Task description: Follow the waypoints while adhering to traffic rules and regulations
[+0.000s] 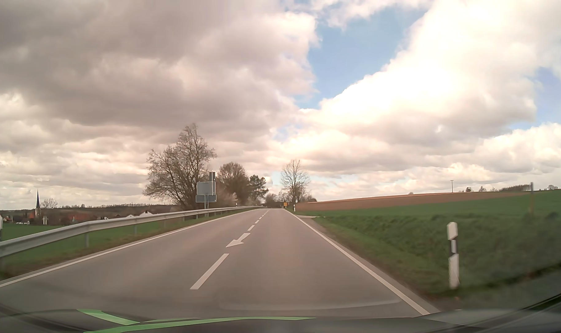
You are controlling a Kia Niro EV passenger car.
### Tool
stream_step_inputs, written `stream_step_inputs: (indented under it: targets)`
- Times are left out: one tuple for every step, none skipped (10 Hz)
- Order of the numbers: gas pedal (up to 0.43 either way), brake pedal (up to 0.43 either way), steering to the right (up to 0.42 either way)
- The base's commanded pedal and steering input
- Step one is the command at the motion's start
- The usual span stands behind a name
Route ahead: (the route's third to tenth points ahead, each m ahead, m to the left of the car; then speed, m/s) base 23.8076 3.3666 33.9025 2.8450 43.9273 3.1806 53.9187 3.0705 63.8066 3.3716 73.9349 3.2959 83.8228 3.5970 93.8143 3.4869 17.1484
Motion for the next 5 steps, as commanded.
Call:
stream_step_inputs:
  targets:
    - [0.358,0.0,0.0]
    - [0.358,0.0,0.0]
    - [0.358,0.0,-0.001]
    - [0.358,0.0,-0.001]
    - [0.358,0.0,-0.001]
